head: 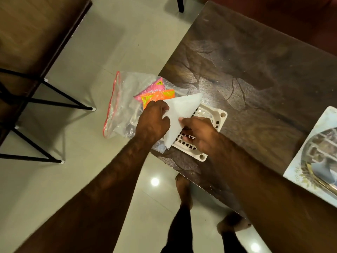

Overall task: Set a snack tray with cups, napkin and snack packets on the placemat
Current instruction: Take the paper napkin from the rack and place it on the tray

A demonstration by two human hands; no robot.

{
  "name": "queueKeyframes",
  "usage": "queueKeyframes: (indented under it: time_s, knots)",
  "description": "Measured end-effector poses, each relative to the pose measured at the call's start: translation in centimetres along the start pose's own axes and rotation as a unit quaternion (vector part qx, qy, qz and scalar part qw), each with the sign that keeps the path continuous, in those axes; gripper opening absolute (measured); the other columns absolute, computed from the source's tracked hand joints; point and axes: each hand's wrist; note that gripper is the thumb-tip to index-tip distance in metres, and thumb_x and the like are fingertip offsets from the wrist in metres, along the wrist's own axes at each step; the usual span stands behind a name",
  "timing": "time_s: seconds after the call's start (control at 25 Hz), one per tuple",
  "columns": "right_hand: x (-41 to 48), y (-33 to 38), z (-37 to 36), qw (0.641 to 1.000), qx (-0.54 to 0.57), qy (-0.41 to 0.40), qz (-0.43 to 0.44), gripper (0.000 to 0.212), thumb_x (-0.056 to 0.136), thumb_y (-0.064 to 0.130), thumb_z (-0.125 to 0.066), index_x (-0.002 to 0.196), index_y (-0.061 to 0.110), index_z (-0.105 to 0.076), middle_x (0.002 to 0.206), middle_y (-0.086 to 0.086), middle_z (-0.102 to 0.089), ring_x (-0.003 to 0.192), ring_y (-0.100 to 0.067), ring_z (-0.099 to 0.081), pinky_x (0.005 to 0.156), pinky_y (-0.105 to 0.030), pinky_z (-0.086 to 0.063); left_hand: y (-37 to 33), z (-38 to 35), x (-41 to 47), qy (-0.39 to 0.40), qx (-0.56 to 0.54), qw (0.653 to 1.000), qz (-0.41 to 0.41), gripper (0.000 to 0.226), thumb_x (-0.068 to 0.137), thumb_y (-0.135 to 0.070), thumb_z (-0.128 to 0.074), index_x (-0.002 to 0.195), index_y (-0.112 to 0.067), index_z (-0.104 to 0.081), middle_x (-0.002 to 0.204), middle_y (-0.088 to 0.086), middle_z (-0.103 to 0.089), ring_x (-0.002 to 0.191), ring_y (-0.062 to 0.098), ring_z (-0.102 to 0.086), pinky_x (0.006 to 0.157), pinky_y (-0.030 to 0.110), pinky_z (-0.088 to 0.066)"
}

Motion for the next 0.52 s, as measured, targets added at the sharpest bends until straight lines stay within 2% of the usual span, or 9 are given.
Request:
queueKeyframes:
  time_s: [0.12, 0.2, 0.28, 0.4, 0.44, 0.52]
  knots:
    - [0.1, 0.2, -0.3, 0.998, 0.060, 0.016, 0.009, 0.020, 0.087, 0.016, -0.081, 0.105, 0.015, -0.071, 0.097, -0.004, -0.080, 0.085, -0.019, -0.076, 0.058, -0.028, -0.060, -0.4, 0.1, 0.1, 0.001, -0.035, 0.999, 0.003, 0.023, 0.084, -0.009, -0.067, 0.107, -0.015, -0.065, 0.102, 0.003, -0.068, 0.092, 0.021, -0.064, 0.088, 0.037, -0.056]
    - [0.0, 0.3, -0.1, 0.996, 0.082, 0.041, 0.025, 0.024, 0.088, 0.014, -0.080, 0.111, 0.014, -0.074, 0.092, 0.000, -0.082, 0.083, -0.016, -0.079, 0.067, -0.034, -0.065, -0.8, 0.1, 0.0, -0.002, -0.065, 0.998, -0.001, 0.017, 0.087, -0.009, -0.065, 0.103, -0.014, -0.066, 0.094, 0.000, -0.068, 0.088, 0.022, -0.066, 0.087, 0.040, -0.057]
    - [-0.3, 0.6, 0.4, 0.995, 0.079, 0.052, 0.042, 0.027, 0.088, 0.012, -0.078, 0.115, 0.014, -0.074, 0.090, 0.002, -0.083, 0.086, -0.016, -0.079, 0.071, -0.035, -0.066, -1.2, 0.0, -0.1, -0.015, -0.082, 0.997, -0.010, 0.017, 0.088, -0.013, -0.067, 0.104, -0.015, -0.065, 0.094, 0.001, -0.067, 0.085, 0.019, -0.064, 0.085, 0.038, -0.058]
    - [-1.0, 1.2, 2.2, 0.994, 0.052, 0.058, 0.070, 0.030, 0.089, 0.012, -0.077, 0.119, 0.015, -0.074, 0.105, -0.001, -0.083, 0.103, -0.023, -0.077, 0.081, -0.038, -0.065, -2.5, -0.1, 0.1, -0.068, -0.045, 0.996, -0.044, 0.039, 0.086, -0.034, -0.071, 0.118, -0.016, -0.059, 0.112, 0.008, -0.060, 0.094, 0.019, -0.057, 0.083, 0.033, -0.055]
    - [-1.3, 1.4, 3.1, 0.994, 0.038, 0.061, 0.081, 0.033, 0.089, 0.013, -0.077, 0.122, 0.016, -0.074, 0.109, -0.001, -0.082, 0.104, -0.023, -0.077, 0.079, -0.038, -0.065, -3.1, -0.1, 0.3, -0.058, -0.030, 0.996, -0.054, 0.047, 0.086, -0.041, -0.070, 0.124, -0.017, -0.057, 0.121, 0.008, -0.057, 0.104, 0.021, -0.056, 0.087, 0.035, -0.054]
    - [-2.0, 1.8, 5.0, 0.992, 0.017, 0.065, 0.105, 0.035, 0.088, 0.015, -0.079, 0.123, 0.018, -0.074, 0.108, 0.000, -0.083, 0.099, -0.021, -0.078, 0.070, -0.033, -0.063, -4.8, -0.4, 0.8, 0.038, -0.043, 0.996, -0.061, 0.057, 0.088, -0.051, -0.067, 0.134, -0.021, -0.053, 0.131, 0.004, -0.056, 0.116, 0.021, -0.056, 0.095, 0.036, -0.054]
Point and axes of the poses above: each hand's wrist, its own x-axis towards the middle knuckle, its own z-axis out of the back of the hand, y = z × x
